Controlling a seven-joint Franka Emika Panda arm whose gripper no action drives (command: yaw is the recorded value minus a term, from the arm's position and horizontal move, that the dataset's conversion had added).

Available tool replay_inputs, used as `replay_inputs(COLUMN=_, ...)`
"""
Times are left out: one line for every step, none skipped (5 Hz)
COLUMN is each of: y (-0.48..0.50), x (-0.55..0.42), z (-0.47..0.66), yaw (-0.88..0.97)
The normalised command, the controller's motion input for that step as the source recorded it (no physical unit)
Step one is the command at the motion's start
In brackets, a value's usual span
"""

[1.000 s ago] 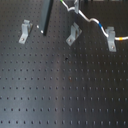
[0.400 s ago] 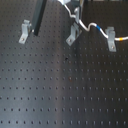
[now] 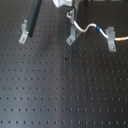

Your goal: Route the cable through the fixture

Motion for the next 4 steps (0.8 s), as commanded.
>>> replay_inputs(y=0.000, x=0.000, z=0.02, yaw=0.00)
replay_inputs(y=-0.187, x=-0.210, z=0.19, yaw=-0.19)
replay_inputs(y=-0.160, x=-0.239, z=0.20, yaw=-0.14)
replay_inputs(y=0.000, x=0.000, z=0.01, yaw=0.00)
